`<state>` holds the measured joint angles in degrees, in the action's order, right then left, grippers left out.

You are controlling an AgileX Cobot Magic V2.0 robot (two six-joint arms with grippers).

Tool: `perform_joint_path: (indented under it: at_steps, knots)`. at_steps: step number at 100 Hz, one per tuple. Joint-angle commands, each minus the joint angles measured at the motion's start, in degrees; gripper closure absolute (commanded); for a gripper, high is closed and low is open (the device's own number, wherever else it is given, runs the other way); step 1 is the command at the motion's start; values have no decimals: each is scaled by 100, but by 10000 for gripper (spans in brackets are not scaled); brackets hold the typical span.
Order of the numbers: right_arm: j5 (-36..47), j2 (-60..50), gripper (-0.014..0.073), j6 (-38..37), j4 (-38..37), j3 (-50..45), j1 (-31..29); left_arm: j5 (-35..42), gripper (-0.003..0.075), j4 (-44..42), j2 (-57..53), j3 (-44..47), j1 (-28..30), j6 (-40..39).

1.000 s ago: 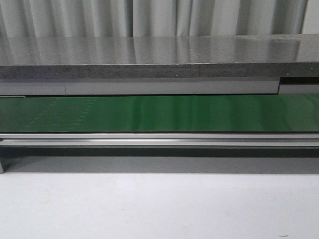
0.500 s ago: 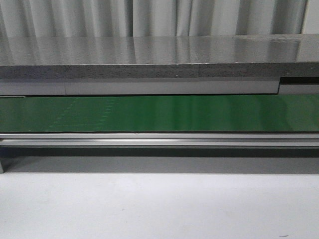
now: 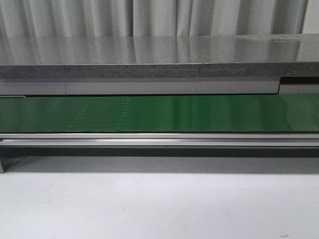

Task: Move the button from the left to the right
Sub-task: 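Lower the left gripper and close it on the yellow-capped button, then lift the button with the left gripper and set it on the belt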

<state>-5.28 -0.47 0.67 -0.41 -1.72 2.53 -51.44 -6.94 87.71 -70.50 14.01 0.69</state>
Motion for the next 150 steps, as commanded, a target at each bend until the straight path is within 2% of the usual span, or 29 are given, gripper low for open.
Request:
perform_joint_path:
  at_steps: [1,56,129,141,150]
  knots:
    - [421,-102,662,1,-62,2,15,317,75,-4,13,-182,96,-6]
    - [421,-102,662,1,-62,2,15,425,75,301,1132,-182,123,176]
    - [421,-102,662,1,-62,2,15,717,79,364,2064,-182,123,176]
    - [421,-102,662,1,-62,2,15,715,136,391,2100,-182,123,176]
    - [421,-102,662,1,-62,2,15,715,236,391,2100,-182,123,176]
